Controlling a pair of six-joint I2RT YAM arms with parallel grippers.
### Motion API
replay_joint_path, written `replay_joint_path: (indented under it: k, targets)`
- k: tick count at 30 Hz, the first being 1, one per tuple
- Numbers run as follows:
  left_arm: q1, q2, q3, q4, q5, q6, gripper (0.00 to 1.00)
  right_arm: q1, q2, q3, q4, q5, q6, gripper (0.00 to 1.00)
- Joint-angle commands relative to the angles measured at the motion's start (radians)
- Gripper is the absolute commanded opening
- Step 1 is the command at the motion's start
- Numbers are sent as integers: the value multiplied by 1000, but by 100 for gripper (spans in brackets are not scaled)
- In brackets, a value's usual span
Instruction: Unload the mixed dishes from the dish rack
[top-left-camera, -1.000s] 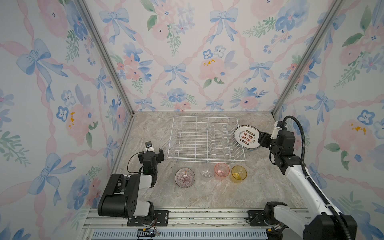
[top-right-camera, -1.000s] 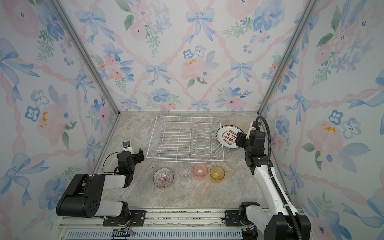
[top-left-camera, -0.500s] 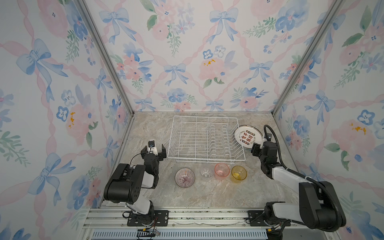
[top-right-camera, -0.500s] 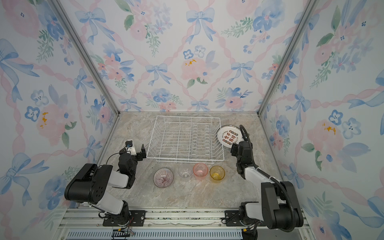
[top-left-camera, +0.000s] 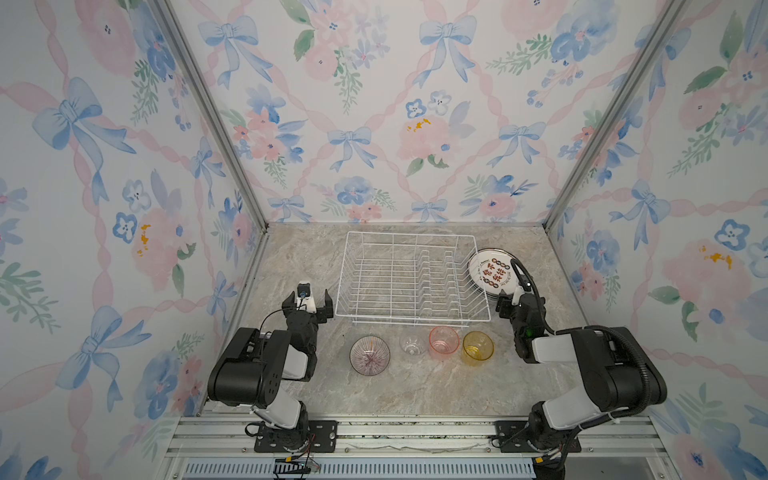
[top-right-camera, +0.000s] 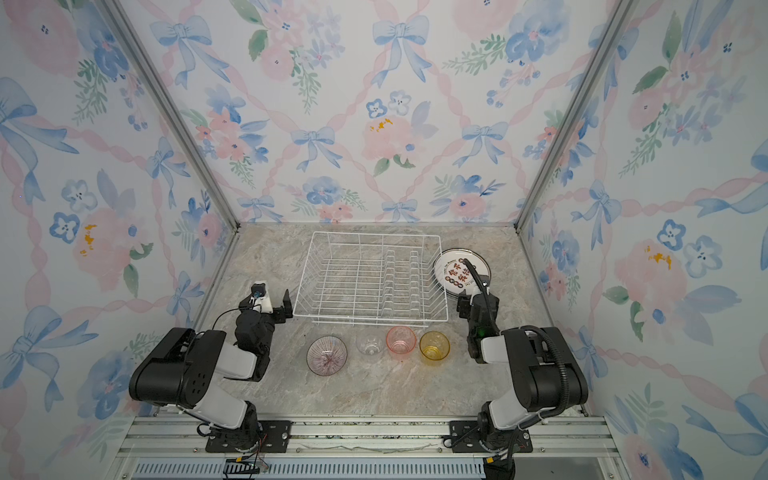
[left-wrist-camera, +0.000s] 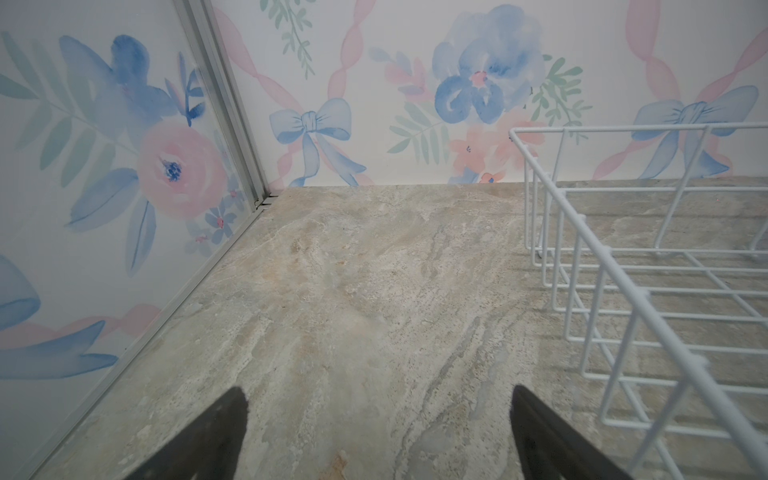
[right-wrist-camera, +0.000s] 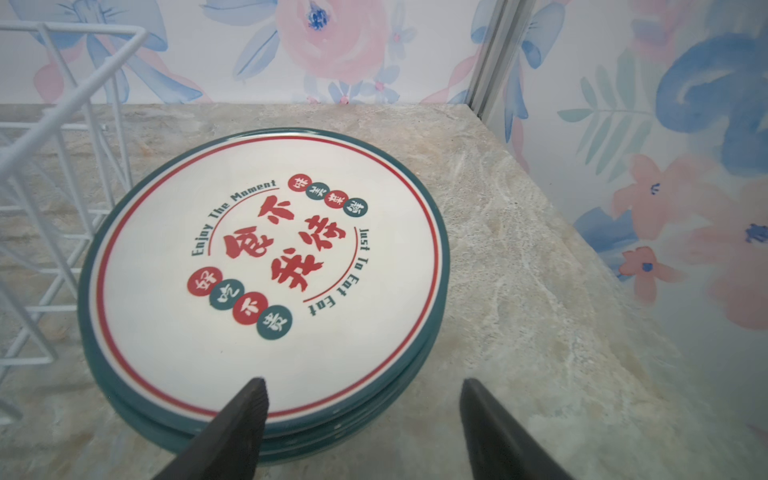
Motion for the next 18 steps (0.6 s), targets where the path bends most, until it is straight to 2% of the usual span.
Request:
replay_joint_path:
  k: [1,2,18]
  targets:
    - [11,5,14,-7,12,-9,98,-9,-10,14,29,-29,15,83]
    - [13,5,14,-7,12,-10,98,-7,-9,14,29,-26,15,98]
    - [9,4,43,-62,-8,-11,98,21,-6,24,17,7,-10,97]
